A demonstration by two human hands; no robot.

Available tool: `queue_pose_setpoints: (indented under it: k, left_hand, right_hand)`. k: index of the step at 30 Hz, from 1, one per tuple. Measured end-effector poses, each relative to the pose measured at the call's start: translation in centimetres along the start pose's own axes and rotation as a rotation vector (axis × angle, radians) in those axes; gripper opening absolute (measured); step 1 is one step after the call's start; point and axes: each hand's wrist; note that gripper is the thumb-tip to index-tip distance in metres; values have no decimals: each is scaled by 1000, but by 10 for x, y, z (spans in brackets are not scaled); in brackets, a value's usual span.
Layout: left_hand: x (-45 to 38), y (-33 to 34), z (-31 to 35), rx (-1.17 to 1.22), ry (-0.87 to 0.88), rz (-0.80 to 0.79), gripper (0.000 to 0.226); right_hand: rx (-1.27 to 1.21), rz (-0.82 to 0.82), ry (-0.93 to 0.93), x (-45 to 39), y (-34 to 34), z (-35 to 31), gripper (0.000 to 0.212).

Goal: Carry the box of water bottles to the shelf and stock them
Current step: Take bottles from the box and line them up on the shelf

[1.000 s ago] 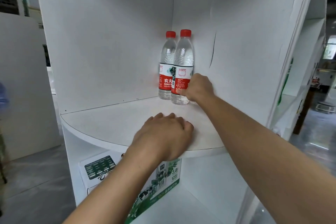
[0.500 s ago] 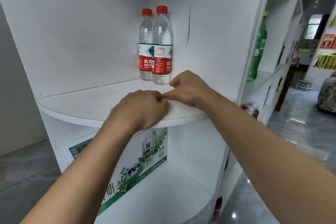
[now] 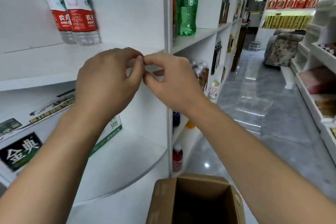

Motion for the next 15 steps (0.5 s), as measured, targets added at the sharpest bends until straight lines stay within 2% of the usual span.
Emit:
queue_pose_setpoints:
  k: [2,6,12,15]
  left_hand:
    - [8,21,11,49,82,18,28]
    - [42,78,30,169,51,-97,28]
    - [122,167,11,225,-117,-385,26]
    - [168,201,-9,213,-212,-502,25]
  right_hand:
    - [-35,36,62,25,-5,29,31]
    - [-55,12,249,84,-2,94,28]
    - [-36,-141,473,184,48,165,24]
    - [-55,-297,547,230,75,185,26]
Point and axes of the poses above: each hand's wrist, its own x-axis away from the middle knuckle, its own y-axis out of the palm, z = x × y, and after that the axes turned 12 degrees about x, right-handed
